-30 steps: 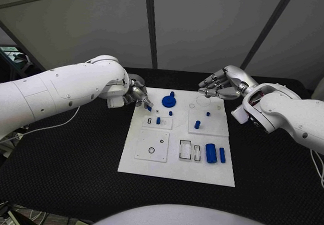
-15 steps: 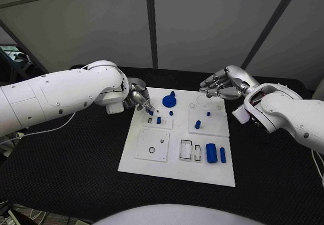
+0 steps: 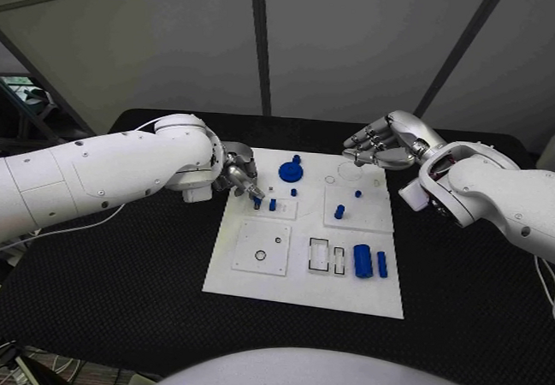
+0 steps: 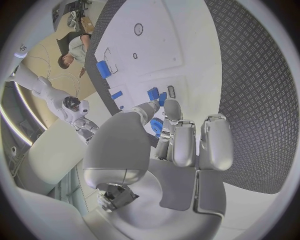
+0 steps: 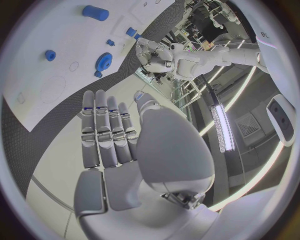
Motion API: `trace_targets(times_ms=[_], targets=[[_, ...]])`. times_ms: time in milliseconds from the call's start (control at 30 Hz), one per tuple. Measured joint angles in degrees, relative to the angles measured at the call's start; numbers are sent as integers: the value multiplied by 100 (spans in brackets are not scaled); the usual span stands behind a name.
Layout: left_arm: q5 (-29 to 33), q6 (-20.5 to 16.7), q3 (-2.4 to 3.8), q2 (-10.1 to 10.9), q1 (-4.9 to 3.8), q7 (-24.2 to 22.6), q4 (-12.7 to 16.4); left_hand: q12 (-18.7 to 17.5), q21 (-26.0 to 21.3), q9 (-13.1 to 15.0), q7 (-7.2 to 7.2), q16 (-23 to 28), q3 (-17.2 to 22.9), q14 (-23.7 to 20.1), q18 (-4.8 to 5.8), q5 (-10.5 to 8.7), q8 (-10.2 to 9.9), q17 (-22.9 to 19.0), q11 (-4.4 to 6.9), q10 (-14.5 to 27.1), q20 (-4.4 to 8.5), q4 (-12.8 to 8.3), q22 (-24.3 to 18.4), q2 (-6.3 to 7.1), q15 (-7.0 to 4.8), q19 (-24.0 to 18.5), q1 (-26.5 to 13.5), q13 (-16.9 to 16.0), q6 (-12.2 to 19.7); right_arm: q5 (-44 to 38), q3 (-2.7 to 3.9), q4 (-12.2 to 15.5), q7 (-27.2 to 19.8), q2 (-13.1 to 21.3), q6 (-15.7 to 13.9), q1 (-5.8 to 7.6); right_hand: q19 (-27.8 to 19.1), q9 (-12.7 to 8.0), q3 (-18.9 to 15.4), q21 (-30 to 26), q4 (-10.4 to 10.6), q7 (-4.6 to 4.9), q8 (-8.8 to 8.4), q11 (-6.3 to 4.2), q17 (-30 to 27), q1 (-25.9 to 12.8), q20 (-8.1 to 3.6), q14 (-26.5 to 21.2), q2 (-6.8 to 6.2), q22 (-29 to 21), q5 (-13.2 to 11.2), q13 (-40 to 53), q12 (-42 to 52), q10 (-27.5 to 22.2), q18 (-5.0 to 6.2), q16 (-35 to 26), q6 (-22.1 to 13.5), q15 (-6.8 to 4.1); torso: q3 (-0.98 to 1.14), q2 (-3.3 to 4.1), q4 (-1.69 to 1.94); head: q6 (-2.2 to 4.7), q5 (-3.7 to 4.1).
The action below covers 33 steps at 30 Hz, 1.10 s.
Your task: Assemble the parts on the task board
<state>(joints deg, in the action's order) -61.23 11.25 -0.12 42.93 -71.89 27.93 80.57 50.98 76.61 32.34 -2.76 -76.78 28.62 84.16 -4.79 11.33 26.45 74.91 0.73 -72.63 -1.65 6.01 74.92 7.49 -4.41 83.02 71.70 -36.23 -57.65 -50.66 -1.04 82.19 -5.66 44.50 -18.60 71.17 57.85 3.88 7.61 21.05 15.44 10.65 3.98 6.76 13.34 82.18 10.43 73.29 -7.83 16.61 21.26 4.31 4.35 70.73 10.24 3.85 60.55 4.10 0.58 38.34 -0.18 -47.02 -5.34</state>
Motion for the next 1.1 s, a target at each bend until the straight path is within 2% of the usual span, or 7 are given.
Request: trace_targets(times_ms=[600,1100], targets=[[-172,-14,0,-33,85,72,-43,0,29,5,0,0,33,-19,-1,-2,-1,0,15,-20,21,-34,0,75,-19,21,-30,-30,0,0,0,-6,-1,-6,9,-1,0,0,0,0,0,0,0,0,1,0,0,0,0,-4,34,0,0,0,0,0,0,0,2,4,0,-22,-6],[-185,20,4,-43,104,83,-74,24,29,3,-1,0,126,-19,0,36,-9,0,16,-22,21,-80,0,95,-19,20,-51,-40,1,0,0,-10,0,-6,20,-2,0,0,0,0,0,0,0,0,1,0,0,0,0,-4,34,0,0,0,0,0,0,0,2,2,-2,-42,-9]])
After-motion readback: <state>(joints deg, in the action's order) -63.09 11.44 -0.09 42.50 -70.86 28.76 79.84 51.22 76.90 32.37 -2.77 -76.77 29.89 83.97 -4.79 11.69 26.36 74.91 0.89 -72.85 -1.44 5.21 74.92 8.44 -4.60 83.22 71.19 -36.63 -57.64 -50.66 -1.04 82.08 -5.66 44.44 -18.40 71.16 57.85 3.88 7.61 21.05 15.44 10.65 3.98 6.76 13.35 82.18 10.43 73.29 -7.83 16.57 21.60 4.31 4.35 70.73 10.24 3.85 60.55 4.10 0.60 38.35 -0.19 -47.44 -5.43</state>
